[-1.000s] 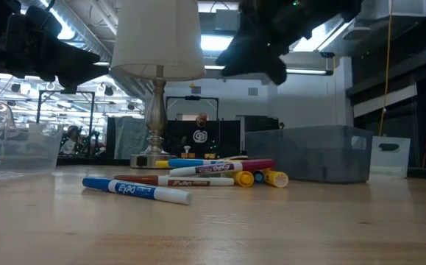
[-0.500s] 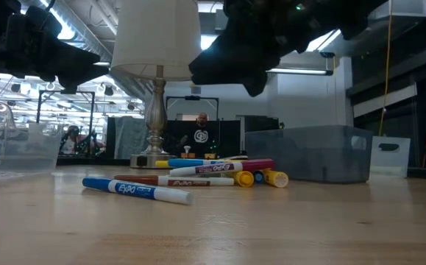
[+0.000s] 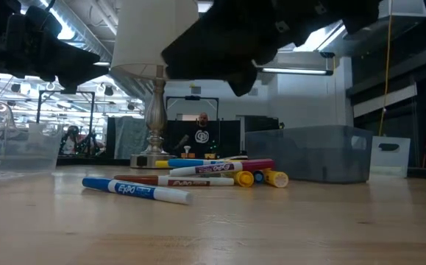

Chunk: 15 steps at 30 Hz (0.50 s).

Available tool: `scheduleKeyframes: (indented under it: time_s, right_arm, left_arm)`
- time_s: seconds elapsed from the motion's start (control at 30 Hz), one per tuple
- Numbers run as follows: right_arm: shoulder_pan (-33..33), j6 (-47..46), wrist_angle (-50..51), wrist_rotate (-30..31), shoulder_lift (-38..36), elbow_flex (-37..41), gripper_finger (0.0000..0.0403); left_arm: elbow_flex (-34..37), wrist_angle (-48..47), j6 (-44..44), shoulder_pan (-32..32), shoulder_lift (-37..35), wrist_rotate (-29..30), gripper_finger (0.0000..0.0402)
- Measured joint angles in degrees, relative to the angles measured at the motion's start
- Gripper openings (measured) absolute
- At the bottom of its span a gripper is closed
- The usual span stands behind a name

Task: Pick & Place Markers
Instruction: Put the blue marker pen into the black bin

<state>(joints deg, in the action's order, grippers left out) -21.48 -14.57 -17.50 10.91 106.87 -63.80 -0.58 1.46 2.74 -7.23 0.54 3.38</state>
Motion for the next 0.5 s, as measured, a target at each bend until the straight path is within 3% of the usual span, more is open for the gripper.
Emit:
scheduleKeyframes:
  time_s: [0.33, 0.5]
  right_arm:
    - [-0.88, -6.99, 19.49, 5.01, 9.21, -14.55, 0.0114]
    - [-0.91, -9.28, 20.19, 5.08, 10.12, -15.99, 0.0114]
  left_arm:
    - [-0.02, 0.01, 0.02, 0.0, 0.0, 0.0, 0.0242]
    - [-0.01, -0.01, 0.0, -0.01, 0.0, 0.0, 0.0242]
